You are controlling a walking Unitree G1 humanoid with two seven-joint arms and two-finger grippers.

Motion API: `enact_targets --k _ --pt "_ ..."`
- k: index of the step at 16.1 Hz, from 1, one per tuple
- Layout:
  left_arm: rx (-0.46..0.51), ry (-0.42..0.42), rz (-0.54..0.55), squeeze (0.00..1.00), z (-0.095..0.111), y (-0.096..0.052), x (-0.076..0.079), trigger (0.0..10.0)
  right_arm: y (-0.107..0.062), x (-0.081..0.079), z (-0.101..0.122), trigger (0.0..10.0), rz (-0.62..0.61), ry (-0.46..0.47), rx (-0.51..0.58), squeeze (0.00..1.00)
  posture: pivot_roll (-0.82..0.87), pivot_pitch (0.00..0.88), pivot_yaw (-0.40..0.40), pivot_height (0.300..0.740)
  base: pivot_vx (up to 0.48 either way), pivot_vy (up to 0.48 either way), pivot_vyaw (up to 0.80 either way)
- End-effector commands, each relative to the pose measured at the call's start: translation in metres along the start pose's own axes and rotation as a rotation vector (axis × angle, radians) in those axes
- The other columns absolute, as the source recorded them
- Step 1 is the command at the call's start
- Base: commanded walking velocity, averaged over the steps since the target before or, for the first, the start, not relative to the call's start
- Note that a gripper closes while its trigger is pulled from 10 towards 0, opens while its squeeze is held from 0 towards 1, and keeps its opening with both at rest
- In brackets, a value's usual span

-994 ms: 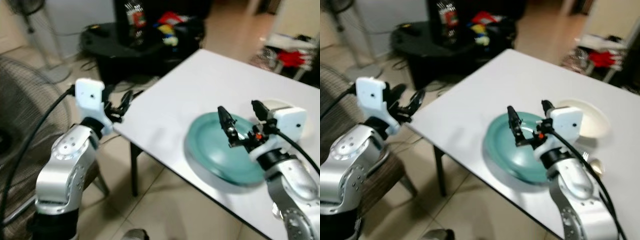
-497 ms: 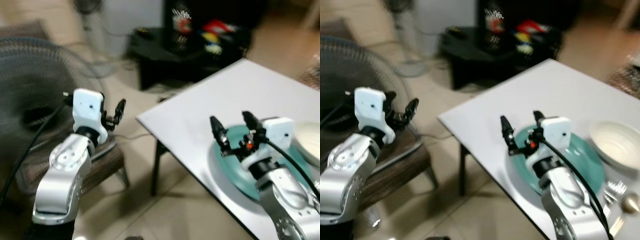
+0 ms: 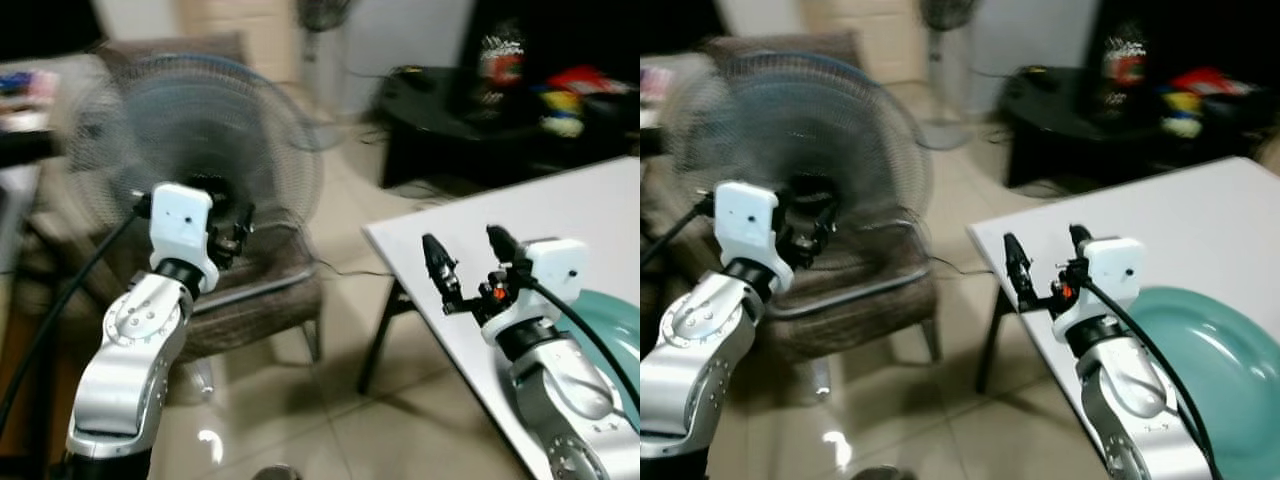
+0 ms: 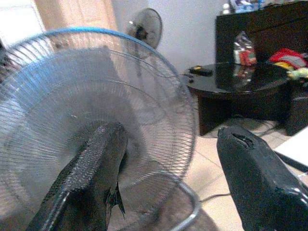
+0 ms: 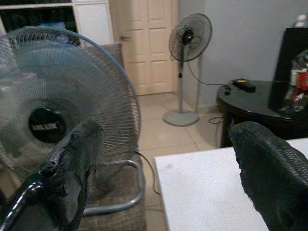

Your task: Setting the table

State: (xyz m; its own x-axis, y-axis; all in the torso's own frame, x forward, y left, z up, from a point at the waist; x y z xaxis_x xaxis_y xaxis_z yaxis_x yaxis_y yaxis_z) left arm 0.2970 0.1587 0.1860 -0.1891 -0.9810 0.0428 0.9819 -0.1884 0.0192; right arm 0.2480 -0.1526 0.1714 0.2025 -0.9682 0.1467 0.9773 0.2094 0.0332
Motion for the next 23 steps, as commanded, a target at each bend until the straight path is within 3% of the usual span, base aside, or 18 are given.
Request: enact_targets --k 1,5,6,7,8,9,19,23 --pt "0.006 0.014 0.016 0.00 0.003 0.000 -0.003 10.0 0.000 -0.002 0.001 10.0 0.011 0.017 0.006 0.71 0.06 0.000 -0.009 0.740 0.000 0.000 0.80" --pt "-0.023 0.007 0.002 0.00 0.000 -0.001 -0.002 10.0 -0.002 -0.006 -0.005 10.0 0.033 0.058 -0.015 0.71 0.06 0.000 -0.006 0.740 0.000 0.000 0.80" --pt "-0.032 -0.016 -0.002 0.46 -0.001 -0.001 -0.002 10.0 -0.003 -0.005 -0.006 10.0 0.019 0.065 -0.017 0.72 0.06 0.000 -0.006 0.740 0.000 0.000 0.80" --pt "-0.034 -0.026 -0.004 1.00 -0.002 -0.001 -0.002 10.0 -0.003 -0.004 -0.006 10.0 0.014 0.069 -0.014 0.74 0.06 0.000 -0.006 0.740 0.000 0.000 0.80" --pt "-0.034 -0.020 -0.007 1.00 -0.001 0.000 -0.002 10.0 -0.003 -0.002 -0.004 10.0 0.001 0.084 0.001 0.90 0.06 0.000 -0.006 0.740 0.000 0.000 0.80" --pt "-0.022 0.020 -0.007 1.00 0.001 0.001 -0.002 10.0 -0.003 -0.002 -0.004 10.0 0.002 0.086 0.003 1.00 0.06 0.000 0.009 0.740 0.000 0.000 0.80" --pt "0.006 0.043 -0.036 1.00 0.007 0.001 0.001 10.0 -0.004 -0.013 -0.008 10.0 0.101 0.118 -0.010 1.00 0.07 0.000 0.013 0.740 0.000 0.000 0.78" --pt "0.011 0.045 -0.046 1.00 0.008 0.000 0.002 10.0 -0.002 -0.018 -0.010 10.0 0.145 0.114 -0.018 1.00 0.08 0.000 0.003 0.740 0.279 0.000 0.77"
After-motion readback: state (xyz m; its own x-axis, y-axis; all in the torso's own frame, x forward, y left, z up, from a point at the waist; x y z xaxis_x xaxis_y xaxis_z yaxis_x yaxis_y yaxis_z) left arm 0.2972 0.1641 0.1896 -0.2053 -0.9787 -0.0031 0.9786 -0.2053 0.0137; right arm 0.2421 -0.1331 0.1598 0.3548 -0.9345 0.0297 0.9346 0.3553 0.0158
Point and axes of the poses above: a point about 5 cm out from each wrist's last joint towards the gripper, its own y axis pointing out of the wrist towards the gripper, its own z axis along the axis of the wrist's last joint, x = y × z, the point moved 3 cm from there along y, pointing out of the wrist towards the gripper, and after that the axes turned 12 degrees about -y, right-handed, at the moved point
